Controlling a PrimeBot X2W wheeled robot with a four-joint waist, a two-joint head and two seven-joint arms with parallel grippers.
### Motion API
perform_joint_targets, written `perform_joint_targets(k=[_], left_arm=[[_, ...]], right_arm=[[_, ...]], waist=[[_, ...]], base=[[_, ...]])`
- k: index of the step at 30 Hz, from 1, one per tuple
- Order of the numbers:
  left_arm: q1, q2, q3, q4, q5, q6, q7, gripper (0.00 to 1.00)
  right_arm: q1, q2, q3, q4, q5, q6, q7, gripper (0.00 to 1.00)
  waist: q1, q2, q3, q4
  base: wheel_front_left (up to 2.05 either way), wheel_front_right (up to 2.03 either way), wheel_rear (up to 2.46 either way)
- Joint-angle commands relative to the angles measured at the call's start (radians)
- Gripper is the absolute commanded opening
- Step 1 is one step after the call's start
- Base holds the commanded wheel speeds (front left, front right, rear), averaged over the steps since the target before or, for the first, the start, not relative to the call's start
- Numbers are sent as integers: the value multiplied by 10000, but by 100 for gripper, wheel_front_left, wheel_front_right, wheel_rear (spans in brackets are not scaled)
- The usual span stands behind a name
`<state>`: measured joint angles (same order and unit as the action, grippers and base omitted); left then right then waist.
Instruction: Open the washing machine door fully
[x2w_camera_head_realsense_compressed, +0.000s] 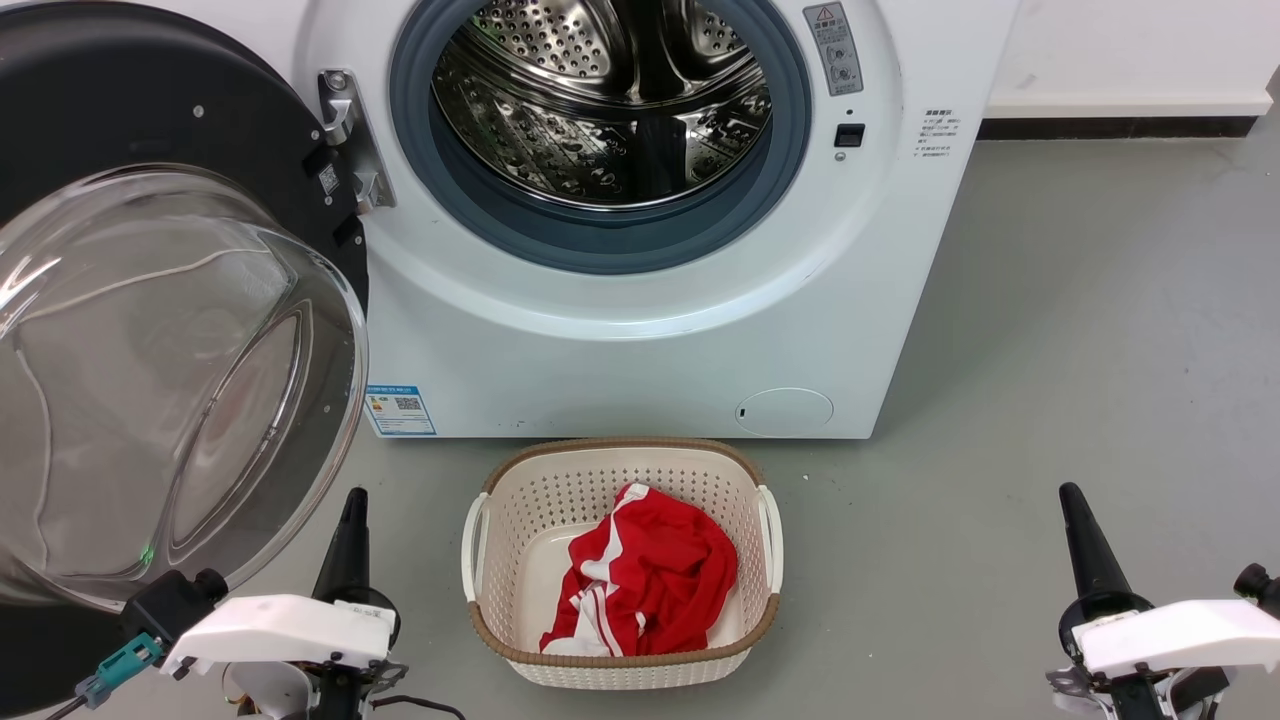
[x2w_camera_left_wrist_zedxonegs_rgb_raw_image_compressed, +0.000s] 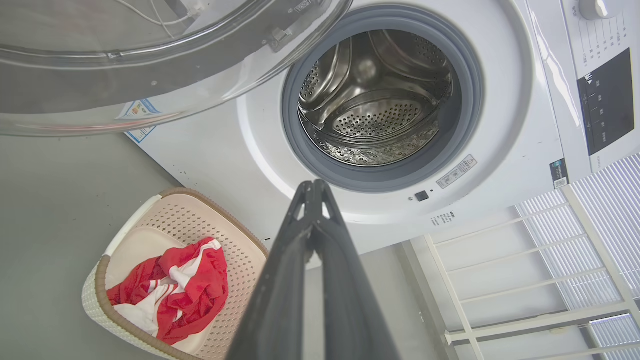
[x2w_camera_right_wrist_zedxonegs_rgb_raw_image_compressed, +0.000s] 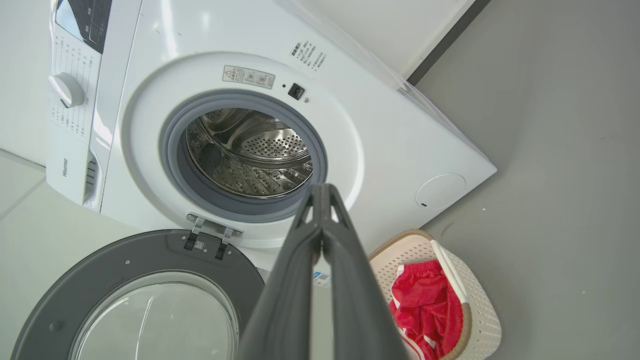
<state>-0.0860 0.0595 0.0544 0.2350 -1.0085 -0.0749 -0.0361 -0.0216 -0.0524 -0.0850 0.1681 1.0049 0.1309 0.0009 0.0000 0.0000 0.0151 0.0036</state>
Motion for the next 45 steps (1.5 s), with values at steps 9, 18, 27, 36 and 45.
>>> perform_joint_targets(k=[9,18,27,36,45], left_arm=[[-235,-1,140,-36,-1126,-159,296,0],[-254,-20,238,-10,-2054,-237,531,0],[-262,-37,325,15,-2906,-315,751,0],[-276,-49,386,35,-3613,-373,922,0],[-248,-63,453,56,-4356,-428,1117,0]], right_arm=[[-329,-45,-59,85,1155,0,192,0],[-462,-43,-97,210,2087,0,358,0],[-558,-40,-132,339,2954,-1,528,0],[-667,-37,-160,438,3673,-1,664,0],[-736,-33,-187,536,4419,-2,798,0]], waist=[[0,0,-16,-5],[0,0,-32,-10],[0,0,-48,-14],[0,0,-62,-19],[0,0,-78,-23]], base=[[0,0,0],[0,0,0],[0,0,0],[0,0,0],[0,0,0]])
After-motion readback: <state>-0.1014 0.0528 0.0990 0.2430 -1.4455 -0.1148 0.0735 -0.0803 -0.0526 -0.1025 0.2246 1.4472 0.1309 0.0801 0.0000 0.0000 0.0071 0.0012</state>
